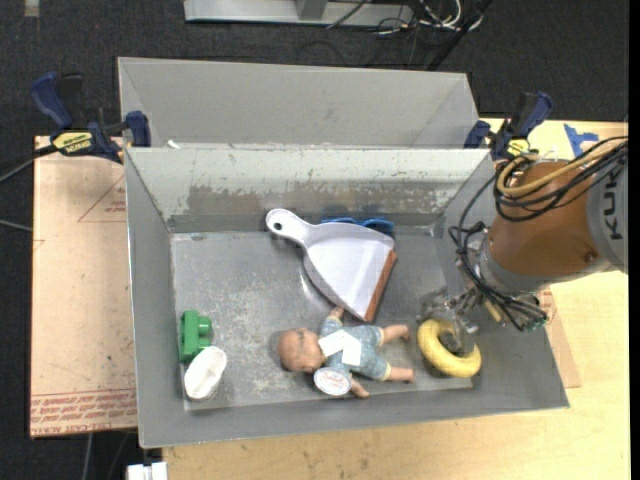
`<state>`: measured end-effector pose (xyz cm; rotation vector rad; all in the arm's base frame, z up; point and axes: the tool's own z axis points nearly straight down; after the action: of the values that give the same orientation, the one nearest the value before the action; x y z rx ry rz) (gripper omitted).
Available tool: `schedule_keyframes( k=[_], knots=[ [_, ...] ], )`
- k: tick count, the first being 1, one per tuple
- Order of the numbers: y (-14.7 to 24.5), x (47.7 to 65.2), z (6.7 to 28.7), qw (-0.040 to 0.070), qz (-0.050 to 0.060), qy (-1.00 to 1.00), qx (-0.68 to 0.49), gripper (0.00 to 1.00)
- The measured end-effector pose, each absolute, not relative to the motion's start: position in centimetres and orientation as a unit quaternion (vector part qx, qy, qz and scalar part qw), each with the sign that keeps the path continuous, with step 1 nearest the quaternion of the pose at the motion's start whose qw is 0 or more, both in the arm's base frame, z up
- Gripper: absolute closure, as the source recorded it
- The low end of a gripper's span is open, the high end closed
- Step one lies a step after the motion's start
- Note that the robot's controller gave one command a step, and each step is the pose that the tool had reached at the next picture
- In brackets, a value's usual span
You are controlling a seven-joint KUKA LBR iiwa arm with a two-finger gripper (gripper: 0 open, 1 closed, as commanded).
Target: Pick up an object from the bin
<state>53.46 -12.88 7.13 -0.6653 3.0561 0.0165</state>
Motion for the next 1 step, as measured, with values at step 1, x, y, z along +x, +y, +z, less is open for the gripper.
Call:
schedule_keyframes(
  k=[1],
  knots=[
    [-12.80, 53.35, 7.65, 0.005, 0.006, 0.977, -0.213, 1.00]
  ],
)
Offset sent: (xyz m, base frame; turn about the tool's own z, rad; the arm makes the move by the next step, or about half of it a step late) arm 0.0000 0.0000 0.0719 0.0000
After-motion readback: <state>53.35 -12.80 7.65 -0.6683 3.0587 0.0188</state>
